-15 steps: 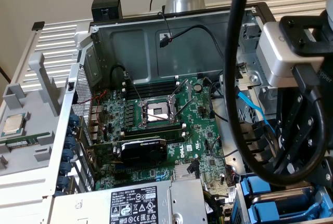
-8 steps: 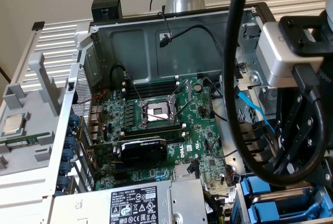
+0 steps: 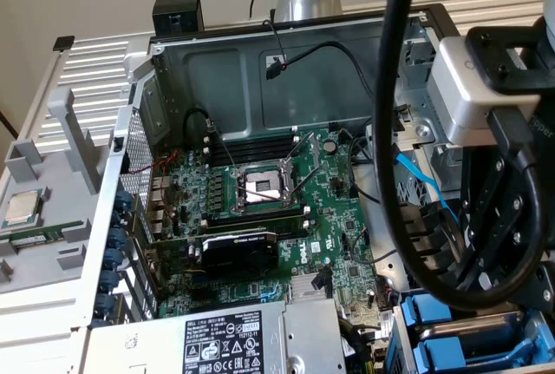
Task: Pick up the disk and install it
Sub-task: 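Insert the second disk wire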
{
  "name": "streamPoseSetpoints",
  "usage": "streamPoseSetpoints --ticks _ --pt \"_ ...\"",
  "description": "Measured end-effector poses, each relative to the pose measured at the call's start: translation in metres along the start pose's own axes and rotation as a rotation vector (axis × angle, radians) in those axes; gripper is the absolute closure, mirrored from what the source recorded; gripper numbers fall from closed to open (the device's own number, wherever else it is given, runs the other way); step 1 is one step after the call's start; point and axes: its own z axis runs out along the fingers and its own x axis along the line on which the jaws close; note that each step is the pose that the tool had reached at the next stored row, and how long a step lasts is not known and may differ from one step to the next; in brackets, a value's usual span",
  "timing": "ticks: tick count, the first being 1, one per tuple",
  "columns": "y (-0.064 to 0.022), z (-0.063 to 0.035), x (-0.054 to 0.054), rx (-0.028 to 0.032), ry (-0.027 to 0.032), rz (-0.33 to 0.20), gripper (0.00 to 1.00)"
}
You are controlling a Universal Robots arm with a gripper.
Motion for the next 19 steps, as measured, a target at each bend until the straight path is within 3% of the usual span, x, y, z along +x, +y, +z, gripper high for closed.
streamPoseSetpoints --ticks 19 --pt "0.0 0.0023 0.0 0.0025 -0.0002 0.0 0.84"
